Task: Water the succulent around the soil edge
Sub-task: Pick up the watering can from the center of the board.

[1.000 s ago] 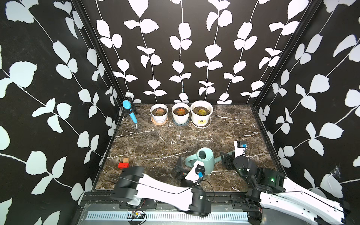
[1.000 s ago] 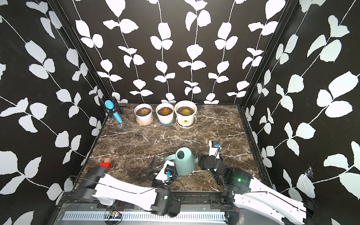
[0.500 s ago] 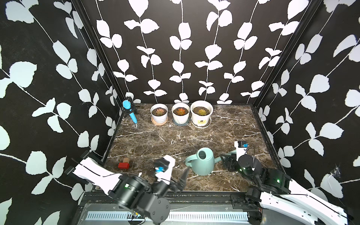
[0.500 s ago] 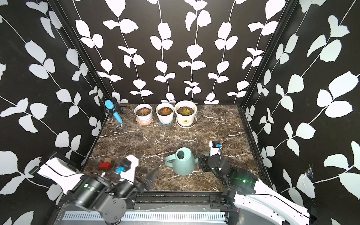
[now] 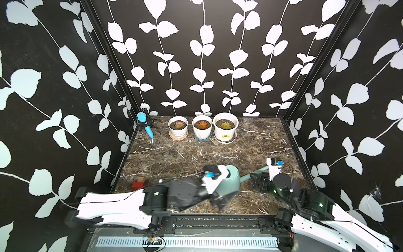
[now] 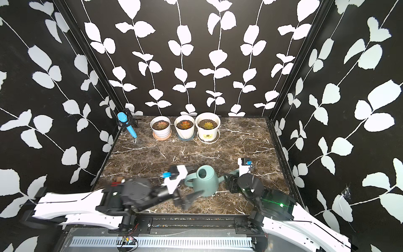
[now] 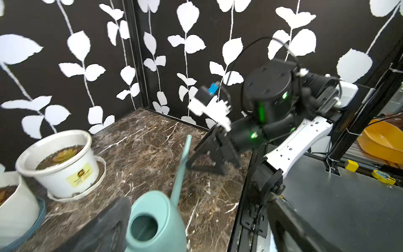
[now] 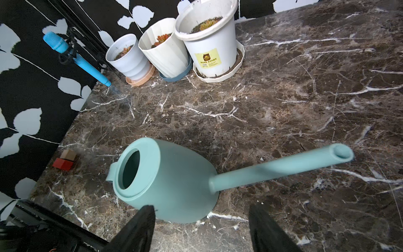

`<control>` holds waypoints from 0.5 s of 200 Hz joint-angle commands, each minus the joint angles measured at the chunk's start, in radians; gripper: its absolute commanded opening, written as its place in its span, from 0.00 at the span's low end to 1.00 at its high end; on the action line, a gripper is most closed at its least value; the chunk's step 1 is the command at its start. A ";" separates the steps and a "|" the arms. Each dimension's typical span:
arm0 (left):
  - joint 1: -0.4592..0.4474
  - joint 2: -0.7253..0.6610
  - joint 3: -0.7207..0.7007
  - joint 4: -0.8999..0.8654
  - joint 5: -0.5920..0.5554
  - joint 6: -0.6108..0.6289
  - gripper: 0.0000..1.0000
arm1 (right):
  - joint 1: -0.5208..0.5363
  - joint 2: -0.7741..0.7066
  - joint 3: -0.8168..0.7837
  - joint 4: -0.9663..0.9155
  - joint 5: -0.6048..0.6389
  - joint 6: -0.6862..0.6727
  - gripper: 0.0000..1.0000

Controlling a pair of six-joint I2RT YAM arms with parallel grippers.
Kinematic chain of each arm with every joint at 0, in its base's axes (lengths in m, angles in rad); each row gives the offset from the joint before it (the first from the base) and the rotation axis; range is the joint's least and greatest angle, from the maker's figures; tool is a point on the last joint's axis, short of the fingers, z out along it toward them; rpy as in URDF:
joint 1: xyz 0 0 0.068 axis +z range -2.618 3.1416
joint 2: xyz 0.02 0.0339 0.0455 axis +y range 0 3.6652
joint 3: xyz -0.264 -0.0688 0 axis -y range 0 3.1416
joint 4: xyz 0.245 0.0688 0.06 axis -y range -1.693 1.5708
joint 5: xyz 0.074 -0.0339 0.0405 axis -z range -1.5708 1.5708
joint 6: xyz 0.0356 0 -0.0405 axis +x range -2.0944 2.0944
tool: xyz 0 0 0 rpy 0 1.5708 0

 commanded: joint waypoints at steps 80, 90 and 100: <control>0.095 -0.263 -0.528 -0.124 -0.069 -0.214 0.93 | -0.004 -0.010 0.026 -0.044 0.049 -0.009 0.70; 0.095 -0.276 -0.579 -0.051 -0.090 -0.199 0.94 | -0.004 -0.009 0.026 -0.044 0.051 -0.003 0.70; 0.094 -0.294 -0.623 0.014 -0.114 -0.178 0.94 | -0.004 -0.010 0.025 -0.046 0.049 0.003 0.69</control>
